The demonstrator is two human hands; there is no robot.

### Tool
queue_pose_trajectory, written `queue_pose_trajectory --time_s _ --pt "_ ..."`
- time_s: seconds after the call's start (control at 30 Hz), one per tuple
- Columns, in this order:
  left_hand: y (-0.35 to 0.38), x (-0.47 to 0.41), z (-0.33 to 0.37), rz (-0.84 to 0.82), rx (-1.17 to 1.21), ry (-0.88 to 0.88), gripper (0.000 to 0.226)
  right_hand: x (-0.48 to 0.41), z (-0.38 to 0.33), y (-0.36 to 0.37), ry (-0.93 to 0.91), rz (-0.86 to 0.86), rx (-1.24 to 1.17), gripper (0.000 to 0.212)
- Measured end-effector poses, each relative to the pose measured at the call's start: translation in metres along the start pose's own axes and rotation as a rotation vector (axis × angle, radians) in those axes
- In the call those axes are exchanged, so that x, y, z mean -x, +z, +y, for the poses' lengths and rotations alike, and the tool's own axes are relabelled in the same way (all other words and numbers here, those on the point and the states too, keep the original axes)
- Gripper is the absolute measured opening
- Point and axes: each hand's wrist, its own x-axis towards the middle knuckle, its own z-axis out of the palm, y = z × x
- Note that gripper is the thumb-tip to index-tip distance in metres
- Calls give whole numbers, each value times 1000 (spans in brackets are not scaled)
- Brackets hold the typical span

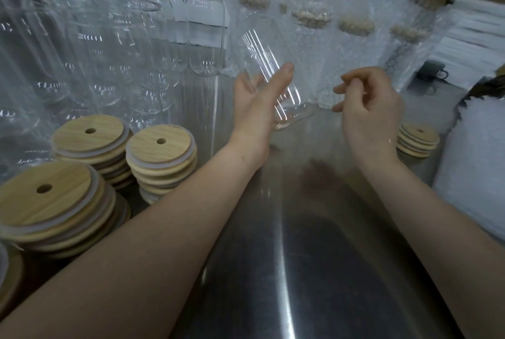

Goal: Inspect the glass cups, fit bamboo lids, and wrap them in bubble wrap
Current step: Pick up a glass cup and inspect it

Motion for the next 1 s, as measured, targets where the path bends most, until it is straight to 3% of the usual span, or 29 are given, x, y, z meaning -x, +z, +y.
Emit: queue_pose_trajectory --time_s 0.13,0.23,0.3,0.53,1.0 --pt "-4 2 -2 41 -281 153 85 -20 14 -20 108 25 317 26" --pt "-7 3 -6 28 -435 262 93 -31 28 -29 215 -82 665 34" --pt "-10 2 -8 30 -516 305 94 -33 38 -32 314 -181 769 45" --pt "-14 -7 -13 149 -743 323 95 -35 66 -37 552 -376 926 62" --pt "-18 -13 -17 204 -760 366 93 -37 66 -46 543 -420 918 55"
